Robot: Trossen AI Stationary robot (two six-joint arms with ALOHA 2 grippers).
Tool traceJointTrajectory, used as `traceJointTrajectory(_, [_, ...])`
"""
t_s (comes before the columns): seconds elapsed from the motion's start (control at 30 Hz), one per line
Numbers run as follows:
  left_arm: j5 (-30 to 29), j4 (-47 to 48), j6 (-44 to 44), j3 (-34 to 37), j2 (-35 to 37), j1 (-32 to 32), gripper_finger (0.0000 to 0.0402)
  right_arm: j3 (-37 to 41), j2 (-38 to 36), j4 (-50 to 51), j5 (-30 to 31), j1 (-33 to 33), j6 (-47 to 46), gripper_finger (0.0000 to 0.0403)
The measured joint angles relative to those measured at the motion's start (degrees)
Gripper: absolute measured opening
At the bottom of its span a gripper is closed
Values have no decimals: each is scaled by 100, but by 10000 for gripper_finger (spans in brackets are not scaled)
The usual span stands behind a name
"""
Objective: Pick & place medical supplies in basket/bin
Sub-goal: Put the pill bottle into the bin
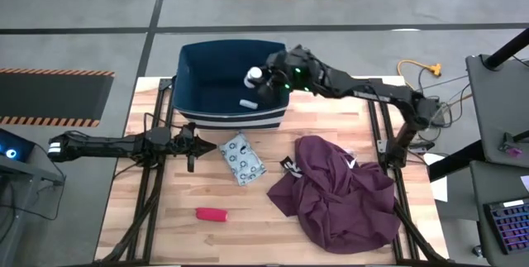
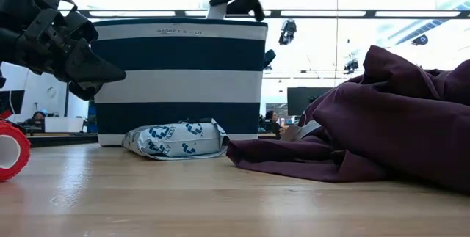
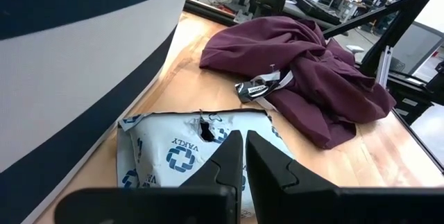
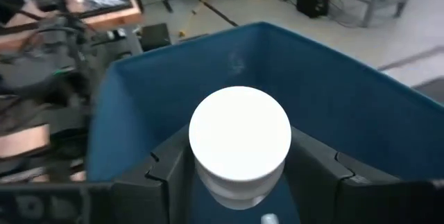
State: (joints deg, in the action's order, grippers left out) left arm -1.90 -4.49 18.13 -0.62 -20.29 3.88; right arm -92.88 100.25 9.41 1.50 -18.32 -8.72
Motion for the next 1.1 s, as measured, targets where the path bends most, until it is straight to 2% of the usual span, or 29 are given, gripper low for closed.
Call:
traceJointTrajectory(0.27, [0,2,0,0,-4,0,1,-1325,1222,302,-28,-246,-94,175])
traceJointTrajectory(0.57, [-2,2,0,0,-4,0,1,-2615,2480,1551,-46,-371,-172,176])
traceJointTrajectory(0.83, [-2,4,0,0,-3,0,1,-3157,3309,1574,-54,-465,-451,176])
traceJointTrajectory(1.1, [-2,4,0,2,-4,0,1,-3235,3732,1522,1,-538,-728,176])
